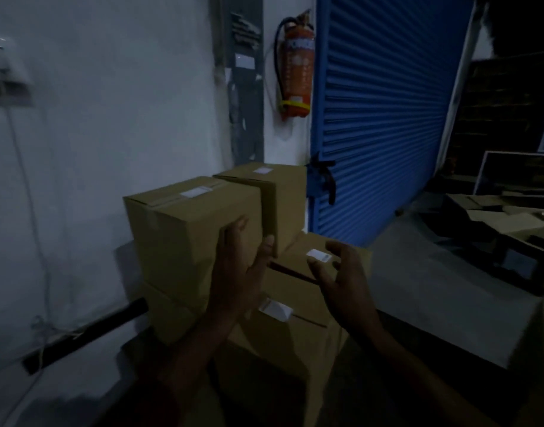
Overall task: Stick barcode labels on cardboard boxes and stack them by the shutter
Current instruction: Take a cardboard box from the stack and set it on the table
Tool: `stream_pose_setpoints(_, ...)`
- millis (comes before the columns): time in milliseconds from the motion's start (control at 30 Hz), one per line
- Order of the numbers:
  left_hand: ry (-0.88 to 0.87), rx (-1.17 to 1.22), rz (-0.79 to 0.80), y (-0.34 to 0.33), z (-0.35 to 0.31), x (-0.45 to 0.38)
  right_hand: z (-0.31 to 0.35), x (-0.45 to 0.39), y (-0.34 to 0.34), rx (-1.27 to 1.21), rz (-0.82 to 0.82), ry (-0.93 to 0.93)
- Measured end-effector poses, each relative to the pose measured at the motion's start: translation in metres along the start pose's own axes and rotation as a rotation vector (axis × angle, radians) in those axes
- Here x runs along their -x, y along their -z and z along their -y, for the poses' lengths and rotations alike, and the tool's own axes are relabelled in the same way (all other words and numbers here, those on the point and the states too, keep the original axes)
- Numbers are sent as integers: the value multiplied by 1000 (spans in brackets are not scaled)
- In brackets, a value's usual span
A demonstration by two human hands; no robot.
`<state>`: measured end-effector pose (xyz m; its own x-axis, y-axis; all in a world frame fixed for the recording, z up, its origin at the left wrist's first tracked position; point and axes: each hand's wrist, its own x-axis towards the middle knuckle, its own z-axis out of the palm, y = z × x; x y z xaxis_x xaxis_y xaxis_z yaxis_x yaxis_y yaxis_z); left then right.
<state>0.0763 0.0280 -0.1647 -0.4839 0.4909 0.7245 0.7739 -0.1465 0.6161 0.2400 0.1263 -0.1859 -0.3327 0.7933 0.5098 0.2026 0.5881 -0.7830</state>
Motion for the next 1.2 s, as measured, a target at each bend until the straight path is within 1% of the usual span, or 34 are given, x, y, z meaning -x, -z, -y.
stream_pose_setpoints(167,-22,-6,-141,72,57,-71,54,-45,-102,-119,32,12)
stream_pose_setpoints(233,-12,-18,-190,93,79,-95,73,-58,-135,-113,40,31)
stream_pose_setpoints(300,26,-37,-237,109,102,-116,88,-68,-162,-113,65,46)
stream_pose_setpoints(367,111,-96,-265,122,127,-136,96,-75,-184,-100,77,61)
stream_pose_setpoints(433,225,-183,-247,131,155,-154,101,-77,-199,-74,66,49)
stream_pose_setpoints(533,402,-238,-106,140,199,-179,103,-75,-214,-127,45,-55)
stream_pose_setpoints(600,506,-204,-28,144,226,-191,101,-75,-221,-160,41,-116)
stream_pose_setpoints(700,587,-118,-30,146,247,-199,95,-77,-227,-140,59,-142)
stream_pose_setpoints(833,629,-62,-92,147,245,-197,94,-76,-235,-167,85,-170)
stream_pose_setpoints(933,617,-57,-138,153,227,-187,94,-74,-232,-282,128,-207)
stream_pose_setpoints(1067,547,-44,-292,168,187,-163,115,-63,-204,-451,181,-180)
stream_pose_setpoints(1200,437,4,-406,183,131,-141,134,-46,-172,-555,182,-78)
